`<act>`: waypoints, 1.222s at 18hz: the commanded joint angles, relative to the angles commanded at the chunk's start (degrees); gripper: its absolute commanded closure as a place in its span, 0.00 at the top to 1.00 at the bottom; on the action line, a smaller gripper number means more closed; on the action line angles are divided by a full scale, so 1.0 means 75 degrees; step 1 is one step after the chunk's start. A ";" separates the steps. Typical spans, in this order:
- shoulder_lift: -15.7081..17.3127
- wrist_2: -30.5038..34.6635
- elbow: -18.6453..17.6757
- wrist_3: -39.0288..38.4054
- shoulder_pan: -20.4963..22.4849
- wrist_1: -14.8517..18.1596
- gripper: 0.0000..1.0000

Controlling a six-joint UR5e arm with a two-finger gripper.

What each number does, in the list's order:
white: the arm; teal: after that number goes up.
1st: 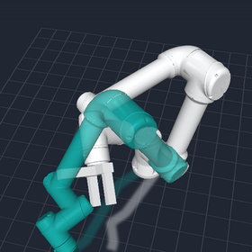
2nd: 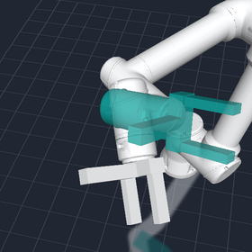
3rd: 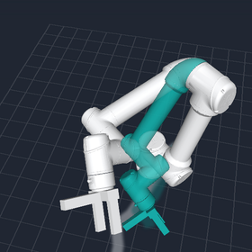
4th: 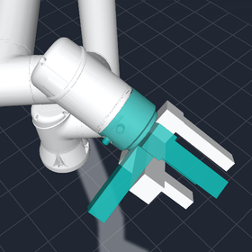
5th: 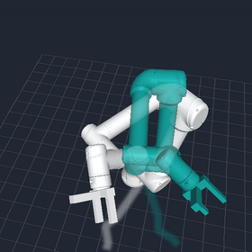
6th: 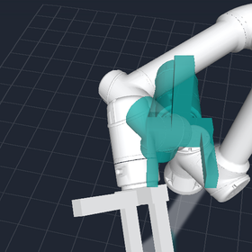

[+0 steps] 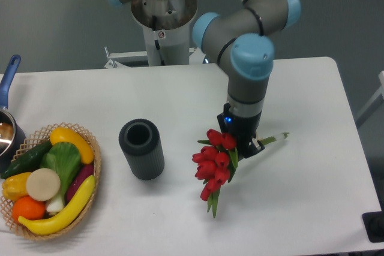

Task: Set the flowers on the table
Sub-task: 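Lower the tulip bouquet and lay it flat on the table, then open the gripper and lift it away from the tulips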

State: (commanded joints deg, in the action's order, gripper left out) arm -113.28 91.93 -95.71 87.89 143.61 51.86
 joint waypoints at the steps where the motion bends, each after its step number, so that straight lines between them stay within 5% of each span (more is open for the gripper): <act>1: -0.0094 0.0000 0.0000 0.0000 0.0000 -0.0023 0.33; 7: -0.0376 0.0000 -0.0012 0.0000 -0.0070 -0.0036 0.35; 10: -0.0388 -0.0012 -0.0023 0.0012 -0.0070 -0.0059 0.47; 11: -0.0388 -0.0012 0.0000 0.0023 -0.0070 -0.0059 0.54; 14: -0.0306 -0.0047 -0.0035 0.0466 -0.0082 -0.0082 1.00; 22: 0.0338 -0.0070 0.0186 0.0867 0.0035 0.0116 1.00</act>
State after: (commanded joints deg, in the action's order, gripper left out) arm -110.75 91.41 -94.32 94.39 143.88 52.73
